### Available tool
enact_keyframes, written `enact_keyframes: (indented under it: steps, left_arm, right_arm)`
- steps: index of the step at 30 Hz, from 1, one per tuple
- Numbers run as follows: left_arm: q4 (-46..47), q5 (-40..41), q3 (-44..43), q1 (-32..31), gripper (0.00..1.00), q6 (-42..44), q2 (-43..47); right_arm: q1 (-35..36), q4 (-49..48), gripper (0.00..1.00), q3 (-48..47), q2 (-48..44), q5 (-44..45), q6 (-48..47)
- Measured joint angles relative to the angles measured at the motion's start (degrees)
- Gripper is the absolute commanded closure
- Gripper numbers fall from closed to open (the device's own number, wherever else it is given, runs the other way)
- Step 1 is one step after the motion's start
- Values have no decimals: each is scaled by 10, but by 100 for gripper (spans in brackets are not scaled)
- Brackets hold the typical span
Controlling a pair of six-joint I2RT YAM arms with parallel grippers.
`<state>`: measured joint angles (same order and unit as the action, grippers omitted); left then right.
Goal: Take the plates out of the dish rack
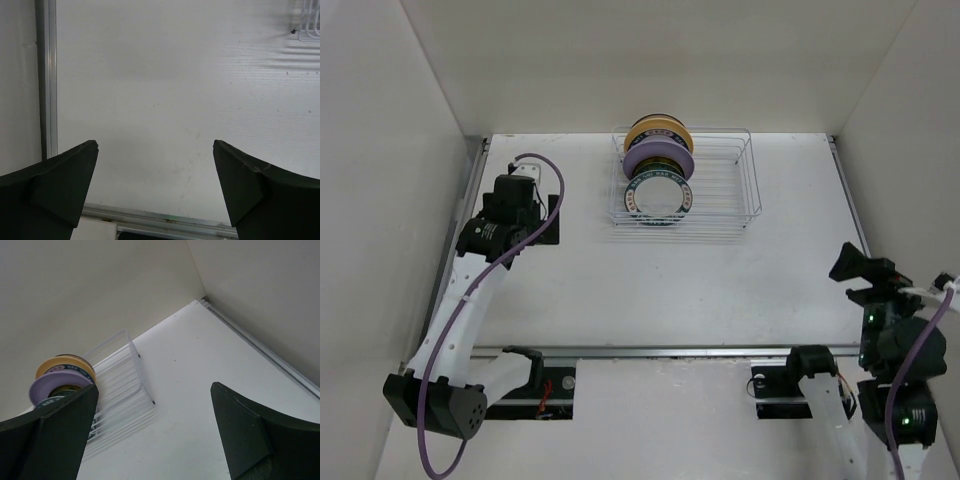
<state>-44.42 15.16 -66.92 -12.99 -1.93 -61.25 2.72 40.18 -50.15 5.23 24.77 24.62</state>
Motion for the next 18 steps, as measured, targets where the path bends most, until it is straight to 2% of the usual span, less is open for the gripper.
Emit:
enact_keyframes:
  steps: [2,8,12,16,18]
  left_arm:
    - [-1,-10,-6,0,0,6,-5]
    - [-4,-12,-10,0,0,19,-24]
    - [-7,-4,-11,0,0,31,-26]
    - [-9,7,-11,0,0,43,-28]
    - [-9,16,-11,0,0,47,-33]
  right_arm:
    - [0,-20,0,-40,70,-37,-7]
    - [0,-74,0,-193,367,-204,-72]
    - [4,-101,0,-222,521,-261,-104]
    - [54,-114,0,-234,645,-307,-139]
    - [98,-117,9,-264,713,-320,-169]
